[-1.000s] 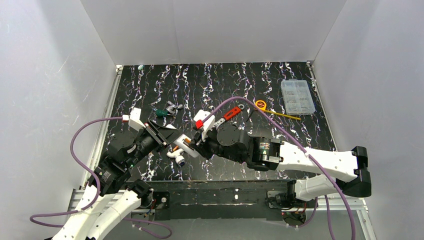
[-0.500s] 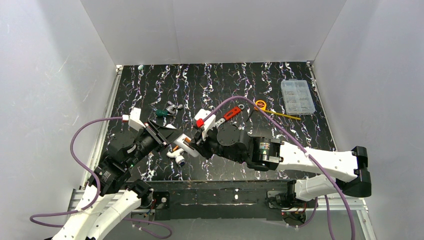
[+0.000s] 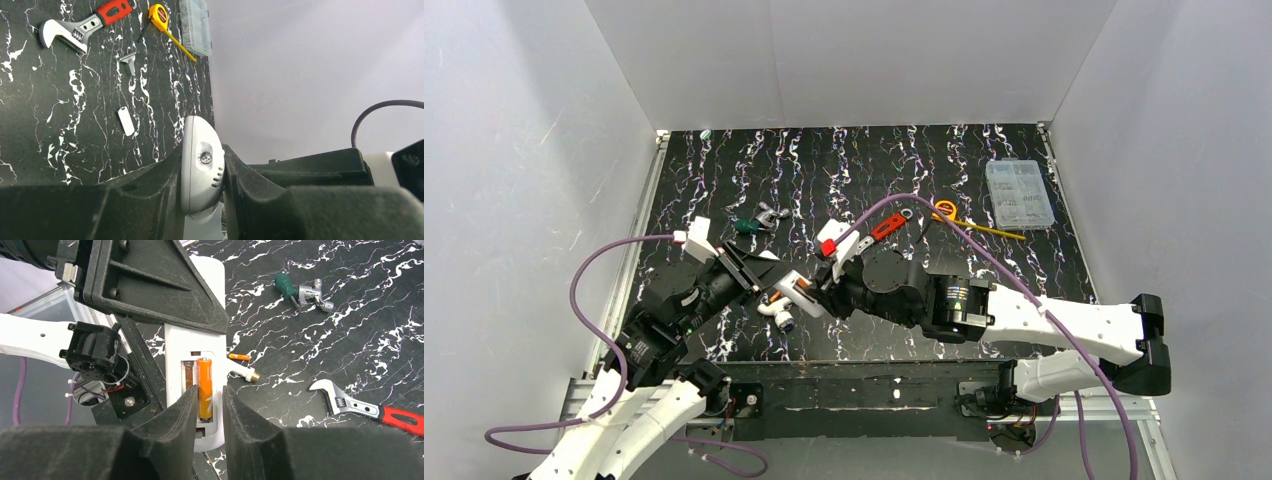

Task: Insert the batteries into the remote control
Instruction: Load the battery into the remote control.

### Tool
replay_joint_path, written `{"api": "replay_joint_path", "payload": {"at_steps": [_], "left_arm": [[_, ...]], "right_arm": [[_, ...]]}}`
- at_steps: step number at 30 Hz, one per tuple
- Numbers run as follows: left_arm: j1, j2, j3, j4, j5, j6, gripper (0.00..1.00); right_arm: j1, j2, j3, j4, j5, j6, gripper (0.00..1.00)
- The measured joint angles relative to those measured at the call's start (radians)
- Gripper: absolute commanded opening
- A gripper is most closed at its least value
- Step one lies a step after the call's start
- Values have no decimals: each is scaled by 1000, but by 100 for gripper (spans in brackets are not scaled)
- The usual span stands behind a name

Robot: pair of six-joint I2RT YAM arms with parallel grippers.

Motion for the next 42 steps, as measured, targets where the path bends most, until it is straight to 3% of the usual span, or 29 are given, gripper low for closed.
{"api": "replay_joint_path", "payload": {"at_steps": [12,21,31,42], "left_arm": [[0,0,-3,-4,9,-8,0],[0,0,-4,-32,50,-20,0],[0,33,-56,32,224,-107,0],[0,113,-67,127,396,-174,0]], "right_arm": [[-2,-79,-66,21,-36,-25,45],[-2,-198,-151,88,-144,-116,50],[-13,-346,-174,-20,-535,-412,51],[-167,-333,-173,-28,-787,-519,50]]}}
